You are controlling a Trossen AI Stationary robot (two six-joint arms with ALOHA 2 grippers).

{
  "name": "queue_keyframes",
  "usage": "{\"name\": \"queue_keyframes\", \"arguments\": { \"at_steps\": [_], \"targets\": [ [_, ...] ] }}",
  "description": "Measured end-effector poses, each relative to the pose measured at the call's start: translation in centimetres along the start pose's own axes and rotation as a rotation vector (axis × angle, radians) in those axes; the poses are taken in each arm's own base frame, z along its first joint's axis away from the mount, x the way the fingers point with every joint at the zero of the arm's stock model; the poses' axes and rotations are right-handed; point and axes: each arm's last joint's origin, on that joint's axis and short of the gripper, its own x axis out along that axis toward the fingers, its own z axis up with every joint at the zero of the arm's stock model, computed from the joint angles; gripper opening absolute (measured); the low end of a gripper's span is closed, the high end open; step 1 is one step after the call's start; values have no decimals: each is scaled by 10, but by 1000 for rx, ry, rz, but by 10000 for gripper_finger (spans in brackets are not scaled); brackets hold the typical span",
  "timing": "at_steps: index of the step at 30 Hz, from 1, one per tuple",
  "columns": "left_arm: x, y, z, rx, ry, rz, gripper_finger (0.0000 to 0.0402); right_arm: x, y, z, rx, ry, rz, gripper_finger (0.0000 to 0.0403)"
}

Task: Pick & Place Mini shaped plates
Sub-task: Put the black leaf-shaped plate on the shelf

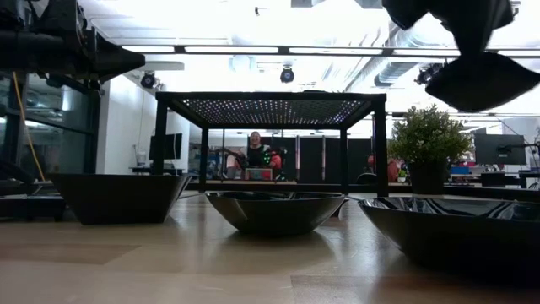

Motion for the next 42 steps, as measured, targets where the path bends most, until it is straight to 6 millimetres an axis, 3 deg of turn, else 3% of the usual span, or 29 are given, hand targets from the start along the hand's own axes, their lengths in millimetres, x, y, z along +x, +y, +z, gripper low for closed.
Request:
{"name": "queue_keyframes", "arguments": {
  "at_steps": [9, 18, 26, 42],
  "targets": [
    [0, 0, 0, 0, 0, 0, 33, -19, -4, 11, -264, -31, 26, 0],
    [0, 0, 0, 0, 0, 0, 33, -34, 5, 16, -420, -64, -1, 0],
    [0, 0, 0, 0, 1, 0, 33, -53, 26, 33, -686, -173, -71, 0],
    [0, 0, 0, 0, 1, 0, 33, -56, 73, 89, -1427, -338, -304, 0]
  ]
}}
